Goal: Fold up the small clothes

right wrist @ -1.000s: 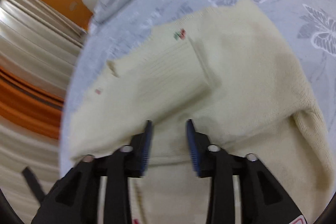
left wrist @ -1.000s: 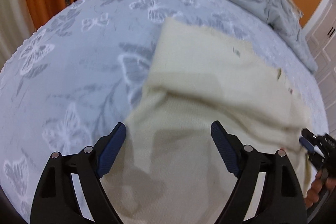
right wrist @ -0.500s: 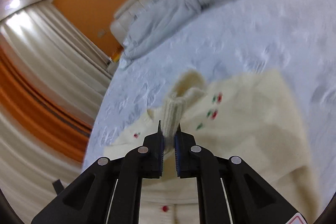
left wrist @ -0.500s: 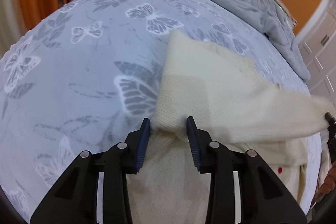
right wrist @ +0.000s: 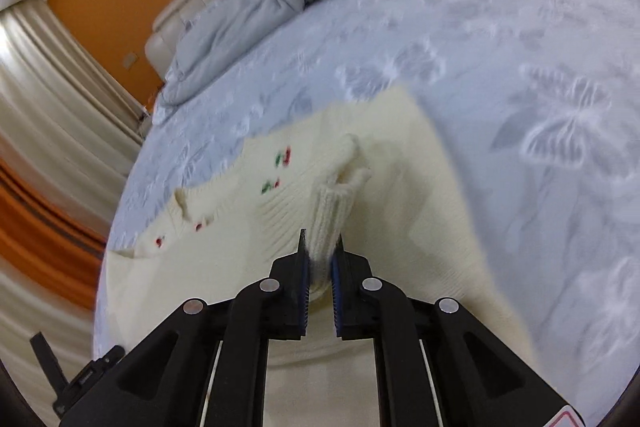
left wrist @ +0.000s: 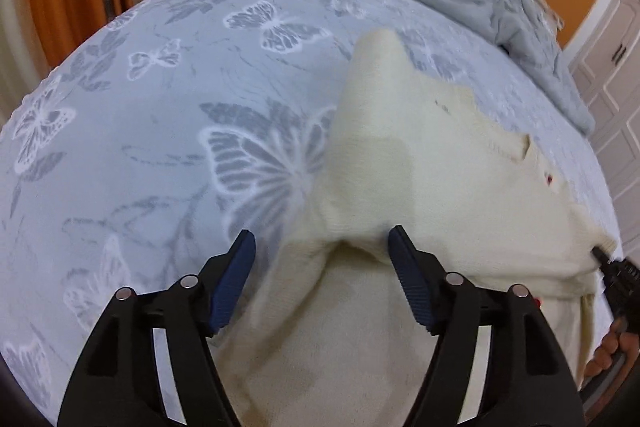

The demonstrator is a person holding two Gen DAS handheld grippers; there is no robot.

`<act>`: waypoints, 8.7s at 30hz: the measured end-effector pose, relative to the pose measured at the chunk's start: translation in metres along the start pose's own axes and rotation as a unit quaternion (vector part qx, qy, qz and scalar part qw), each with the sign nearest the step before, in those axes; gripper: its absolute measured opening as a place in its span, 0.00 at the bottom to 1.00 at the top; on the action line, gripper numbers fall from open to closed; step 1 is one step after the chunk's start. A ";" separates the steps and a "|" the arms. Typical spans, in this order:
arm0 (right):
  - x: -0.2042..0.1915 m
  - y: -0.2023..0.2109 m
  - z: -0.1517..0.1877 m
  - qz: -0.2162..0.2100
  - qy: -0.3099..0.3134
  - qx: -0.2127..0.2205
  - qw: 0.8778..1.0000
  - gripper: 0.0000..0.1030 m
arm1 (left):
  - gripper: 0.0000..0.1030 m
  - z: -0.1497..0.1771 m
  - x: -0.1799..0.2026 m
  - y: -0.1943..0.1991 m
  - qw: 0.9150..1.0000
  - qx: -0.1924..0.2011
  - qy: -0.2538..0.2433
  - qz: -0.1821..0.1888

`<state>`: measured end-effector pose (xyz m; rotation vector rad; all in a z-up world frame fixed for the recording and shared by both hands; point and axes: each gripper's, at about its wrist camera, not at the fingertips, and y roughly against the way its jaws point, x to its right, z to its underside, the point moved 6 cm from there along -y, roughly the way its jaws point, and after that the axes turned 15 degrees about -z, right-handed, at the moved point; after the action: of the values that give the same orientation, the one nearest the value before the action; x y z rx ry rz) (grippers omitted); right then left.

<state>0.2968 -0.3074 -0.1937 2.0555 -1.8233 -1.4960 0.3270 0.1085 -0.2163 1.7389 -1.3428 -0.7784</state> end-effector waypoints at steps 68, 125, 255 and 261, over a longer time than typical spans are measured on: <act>-0.168 -0.084 0.056 -0.061 0.156 -0.144 0.975 0.08 | 0.78 0.022 0.015 -0.009 0.996 0.001 -0.034 -0.080; 0.021 0.177 0.236 0.042 -0.020 -0.167 0.985 0.15 | 0.17 0.227 -0.096 0.118 0.982 -0.145 0.101 0.065; 0.060 0.098 0.086 0.051 0.025 -0.076 0.995 0.14 | 0.20 0.085 -0.001 0.058 0.998 0.037 -0.056 -0.014; 0.035 0.168 0.087 0.032 0.017 -0.009 0.999 0.23 | 0.29 0.083 -0.032 0.113 0.998 0.051 -0.015 0.025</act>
<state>0.1085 -0.3403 -0.1675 1.9820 -1.8379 -1.4470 0.1949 0.1067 -0.1600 1.7711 -1.4634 -0.7219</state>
